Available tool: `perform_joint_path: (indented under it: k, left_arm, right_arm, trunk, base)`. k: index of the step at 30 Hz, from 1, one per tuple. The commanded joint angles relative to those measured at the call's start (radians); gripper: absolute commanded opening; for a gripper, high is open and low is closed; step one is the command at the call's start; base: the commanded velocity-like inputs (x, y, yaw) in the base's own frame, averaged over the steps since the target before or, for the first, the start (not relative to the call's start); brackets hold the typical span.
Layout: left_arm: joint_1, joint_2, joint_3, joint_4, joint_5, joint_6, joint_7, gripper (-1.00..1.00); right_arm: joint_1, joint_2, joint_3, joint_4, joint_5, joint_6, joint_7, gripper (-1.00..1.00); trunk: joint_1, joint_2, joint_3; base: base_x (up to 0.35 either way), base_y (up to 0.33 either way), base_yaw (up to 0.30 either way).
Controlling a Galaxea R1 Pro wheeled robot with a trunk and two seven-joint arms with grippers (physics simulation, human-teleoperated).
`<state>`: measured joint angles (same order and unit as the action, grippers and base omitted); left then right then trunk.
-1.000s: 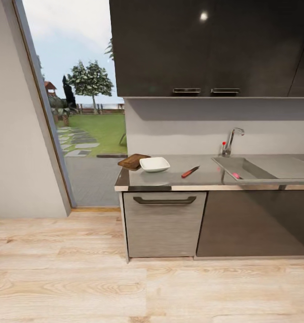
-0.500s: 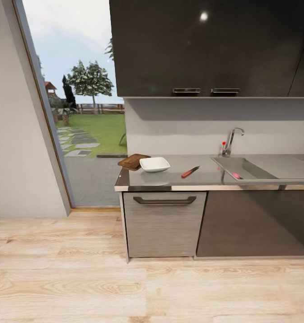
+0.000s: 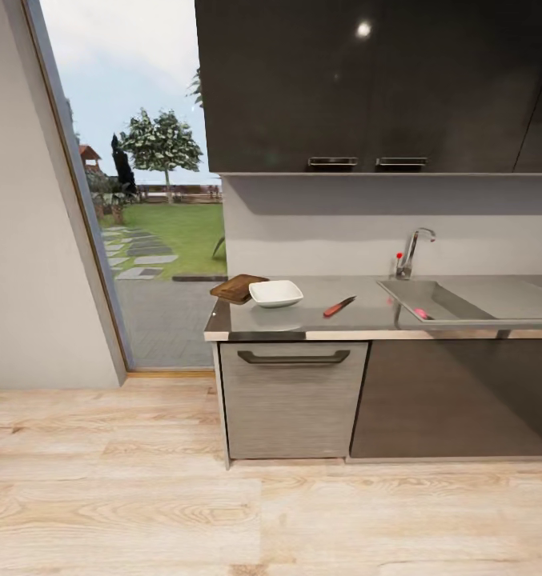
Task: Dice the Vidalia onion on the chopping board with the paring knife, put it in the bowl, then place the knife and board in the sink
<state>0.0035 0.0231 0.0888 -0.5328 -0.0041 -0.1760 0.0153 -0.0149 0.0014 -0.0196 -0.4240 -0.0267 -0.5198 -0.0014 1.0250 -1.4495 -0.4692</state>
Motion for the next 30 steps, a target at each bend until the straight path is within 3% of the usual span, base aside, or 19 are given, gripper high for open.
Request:
perform_joint_path:
  k: [1, 13, 30]
  left_arm:
    - [0.0, 0.0, 0.0, -0.001, 0.0, -0.002, 0.002, 1.0]
    - [0.0, 0.0, 0.0, -0.001, 0.0, -0.002, 0.002, 1.0]
    - [0.001, 0.0, 0.0, -0.001, 0.0, -0.002, 0.002, 1.0]
  right_arm:
    - [0.0, 0.0, 0.0, 0.001, -0.003, -0.003, 0.0, 1.0]
    - [0.0, 0.0, 0.0, 0.001, -0.003, -0.002, 0.0, 1.0]
    - [0.0, 0.0, -0.001, 0.001, -0.004, -0.003, 0.0, 1.0]
  trunk:
    - [0.0, 0.0, -0.001]
    - [0.0, 0.0, -0.001]
    - [0.0, 0.0, -0.001]
  base:
    - [0.0, 0.0, 0.0]
    - [0.04, 0.0, 0.0]
    - [0.297, 0.0, 0.0]
